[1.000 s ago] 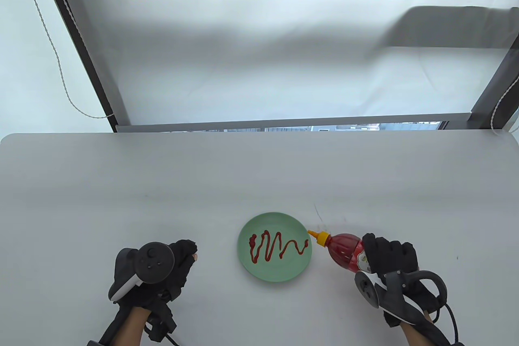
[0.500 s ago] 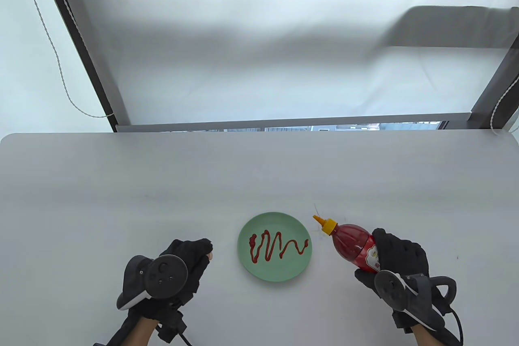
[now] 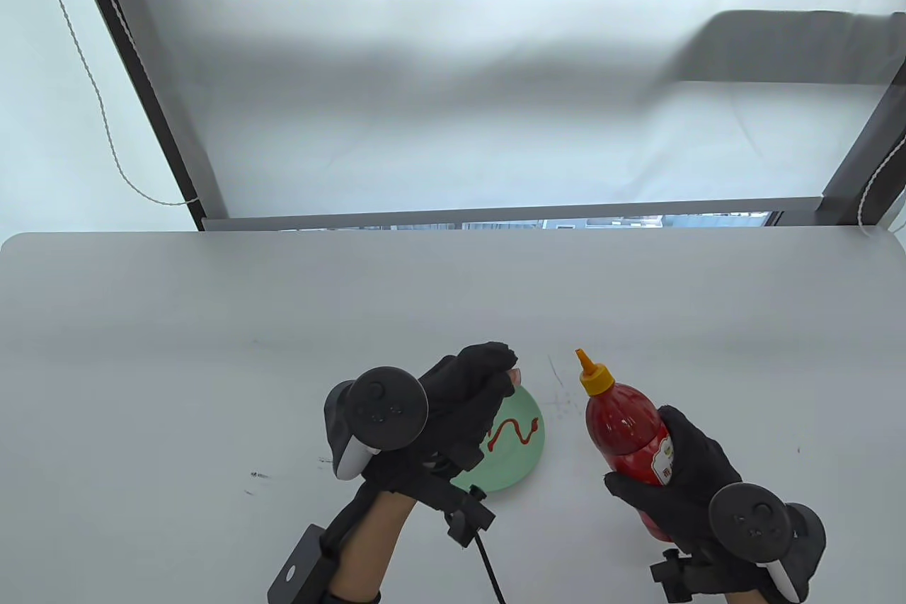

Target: Squeeze ketchup bottle to draw patterns on plate

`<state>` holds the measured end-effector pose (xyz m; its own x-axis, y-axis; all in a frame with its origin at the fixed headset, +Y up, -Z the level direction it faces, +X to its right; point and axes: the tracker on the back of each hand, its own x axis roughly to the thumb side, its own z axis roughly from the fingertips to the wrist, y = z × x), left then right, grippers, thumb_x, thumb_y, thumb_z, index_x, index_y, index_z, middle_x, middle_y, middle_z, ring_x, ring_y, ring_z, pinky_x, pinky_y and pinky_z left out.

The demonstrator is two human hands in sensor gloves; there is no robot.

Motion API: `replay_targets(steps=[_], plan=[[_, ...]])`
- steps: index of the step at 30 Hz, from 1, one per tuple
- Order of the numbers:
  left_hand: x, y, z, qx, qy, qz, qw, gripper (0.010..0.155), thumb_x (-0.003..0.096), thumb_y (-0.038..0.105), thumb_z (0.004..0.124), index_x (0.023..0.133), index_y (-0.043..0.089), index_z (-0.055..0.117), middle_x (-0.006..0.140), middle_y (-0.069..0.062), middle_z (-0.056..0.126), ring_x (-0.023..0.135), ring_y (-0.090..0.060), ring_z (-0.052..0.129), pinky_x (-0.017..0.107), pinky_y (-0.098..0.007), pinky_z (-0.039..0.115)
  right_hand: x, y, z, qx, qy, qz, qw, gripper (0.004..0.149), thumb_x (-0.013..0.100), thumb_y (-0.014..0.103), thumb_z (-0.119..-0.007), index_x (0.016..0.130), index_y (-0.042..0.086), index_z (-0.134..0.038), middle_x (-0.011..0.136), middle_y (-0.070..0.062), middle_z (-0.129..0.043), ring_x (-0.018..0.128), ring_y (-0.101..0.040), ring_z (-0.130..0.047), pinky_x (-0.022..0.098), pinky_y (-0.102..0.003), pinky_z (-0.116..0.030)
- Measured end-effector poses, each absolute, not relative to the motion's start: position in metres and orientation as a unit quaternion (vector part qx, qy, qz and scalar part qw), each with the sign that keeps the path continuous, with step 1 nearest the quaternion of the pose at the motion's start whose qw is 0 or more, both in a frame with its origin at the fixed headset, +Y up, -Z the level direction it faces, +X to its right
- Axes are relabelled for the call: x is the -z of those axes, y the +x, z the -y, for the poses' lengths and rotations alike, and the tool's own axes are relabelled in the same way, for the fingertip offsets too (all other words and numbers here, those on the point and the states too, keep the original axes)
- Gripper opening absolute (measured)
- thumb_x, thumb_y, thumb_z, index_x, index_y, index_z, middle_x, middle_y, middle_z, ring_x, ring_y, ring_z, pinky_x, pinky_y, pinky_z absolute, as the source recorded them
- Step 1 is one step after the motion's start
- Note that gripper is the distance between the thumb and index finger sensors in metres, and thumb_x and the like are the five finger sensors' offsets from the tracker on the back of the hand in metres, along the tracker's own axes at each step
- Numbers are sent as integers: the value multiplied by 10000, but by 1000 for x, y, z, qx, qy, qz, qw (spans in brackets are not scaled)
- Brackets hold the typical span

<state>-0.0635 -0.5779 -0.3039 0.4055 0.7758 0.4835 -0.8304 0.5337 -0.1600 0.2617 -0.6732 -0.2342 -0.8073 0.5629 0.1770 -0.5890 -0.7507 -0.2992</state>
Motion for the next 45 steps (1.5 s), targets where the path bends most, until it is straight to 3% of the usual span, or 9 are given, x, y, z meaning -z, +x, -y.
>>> replay_targets(steps=[6,19,27,45], plan=[[311,-56,594,-512,51,258,818,438,613,310,679,997,102,646,825,-126,905,726,-383,860,500,-547,748,230,246,677,-908,73,145,387,1015,425,700,-976,1155,132,-557,1040,-202,-808,882,-374,-867,728,-634,-717],[317,-62,606,-551,27,254,794,426,614,306,658,991,109,643,798,-109,906,702,-366,867,488,-535,755,226,223,688,-909,98,119,388,1014,434,701,-969,1155,125,-549,1045,-204,-797,888,-379,-855,730,-634,-712],[315,-57,606,-513,25,268,815,433,618,312,657,998,106,635,807,-114,894,714,-377,850,502,-544,736,225,220,690,-913,106,114,377,1012,432,697,-972,1156,130,-550,1047,-205,-797,890,-378,-855,730,-635,-711],[308,-59,588,-305,25,365,879,417,612,329,654,974,124,678,739,-100,910,698,-364,853,511,-556,725,221,209,690,-927,138,112,330,999,434,688,-972,1153,131,-560,1051,-206,-795,893,-383,-851,735,-637,-705]])
